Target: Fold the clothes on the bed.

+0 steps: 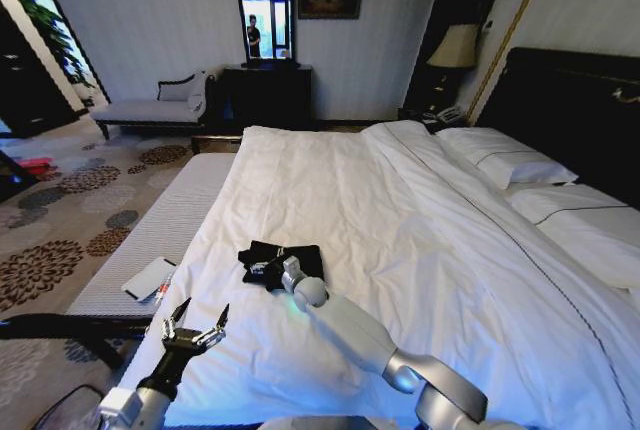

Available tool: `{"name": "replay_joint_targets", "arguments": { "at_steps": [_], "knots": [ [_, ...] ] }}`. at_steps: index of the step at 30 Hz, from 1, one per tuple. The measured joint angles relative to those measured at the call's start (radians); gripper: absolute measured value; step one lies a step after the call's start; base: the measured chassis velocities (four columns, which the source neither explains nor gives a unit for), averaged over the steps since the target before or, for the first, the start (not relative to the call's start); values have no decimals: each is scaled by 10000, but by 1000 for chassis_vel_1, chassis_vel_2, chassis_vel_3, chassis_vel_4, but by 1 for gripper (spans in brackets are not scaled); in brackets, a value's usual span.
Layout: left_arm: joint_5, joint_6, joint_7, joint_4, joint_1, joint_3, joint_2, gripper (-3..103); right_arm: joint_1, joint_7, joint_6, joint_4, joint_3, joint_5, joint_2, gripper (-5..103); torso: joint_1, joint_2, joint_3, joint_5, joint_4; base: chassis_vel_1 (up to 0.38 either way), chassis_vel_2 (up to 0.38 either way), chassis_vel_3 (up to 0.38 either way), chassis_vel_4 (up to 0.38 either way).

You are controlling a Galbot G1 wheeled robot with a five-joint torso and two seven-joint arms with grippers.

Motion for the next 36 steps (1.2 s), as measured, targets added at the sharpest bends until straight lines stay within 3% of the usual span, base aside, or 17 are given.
{"name": "replay_joint_targets", "arguments": {
  "at_steps": [4, 10, 13, 14, 15, 18, 20, 21, 24, 25, 26, 29, 31, 32, 36],
  "knots": [
    [0, 0, 0, 0, 0, 0, 0, 100, 41, 215, -117, 768, 174, 511, -258, 100, 0, 0, 0, 1, 1, 0, 0, 0, 0],
    [0, -1, 0, 0, 0, 0, 0, 100, 73, 543, -293, 2337, 1180, 1490, -1177, 100, 0, 0, -1, 2, 3, 0, 0, 0, 0],
    [0, -2, 0, 0, 0, 0, 0, 100, -368, 553, -268, 3116, 2255, 1600, -2080, 100, 0, 0, -1, 5, 5, 0, 0, 0, 0],
    [0, -2, 0, 0, 0, 0, 0, 100, -896, 553, -201, 3658, 2965, 1663, -2925, 100, 0, 0, -1, 5, 3, 0, 0, 0, 0],
    [0, -2, 0, 0, 0, 0, 0, 100, -896, 553, -201, 3658, 2965, 1663, -2925, 100, 0, 0, -1, 5, 3, 0, 0, 0, 0],
    [0, -3, -9, 0, 0, -1, 1, 100, -2208, 517, -36, 4523, 4395, 1629, -4310, 100, 0, 0, -1, 5, -15, 0, 0, 0, 0],
    [0, -3, 0, 0, 0, 1, 0, 100, -3272, 392, 182, 5109, 5663, 1428, -4910, 100, -1, 1, -3, 8, -8, 0, 0, 0, 0],
    [0, -3, 0, 0, 0, 1, 0, 100, -3272, 392, 182, 5109, 5663, 1428, -4910, 100, -1, 1, -3, 8, -8, 0, 0, 0, 0],
    [0, -3, -2, -1, 0, -1, 0, 100, -4665, 228, 451, 5826, 7414, 1249, -5222, 100, 0, 0, -3, 4, 7, 0, 0, 0, 0],
    [0, -3, -9, 0, 0, -2, 0, 100, -5611, 97, 661, 6207, 8362, 1079, -5256, 100, -1, 1, -3, 0, 5, 0, 0, 0, 0],
    [0, -3, -9, 0, 0, -2, 0, 100, -5611, 97, 661, 6207, 8362, 1079, -5256, 100, -1, 1, -3, 0, 5, 0, 0, 0, 0],
    [0, -3, -7, 0, 0, -1, 1, 100, -7121, -176, 1076, 6708, 9776, 705, -5085, 100, -1, 1, -3, 3, -1, 0, 0, 0, 0],
    [0, -3, 1, 0, 0, 1, 0, 100, -8482, -494, 1464, 7160, 11034, 533, -4717, 100, -2, 1, -3, 6, 2, 0, 0, 0, 0],
    [0, -3, 1, 0, 0, 1, 0, 100, -8482, -494, 1464, 7160, 11034, 533, -4717, 100, -2, 1, -3, 6, 2, 0, 0, 0, 0],
    [0, -1, -2, 0, 0, -1, 2, 100, -11004, -999, 1958, 8090, 12460, 763, -3674, 100, -2, 1, -3, -1, -1, 0, 0, 0, 0]
  ]
}}
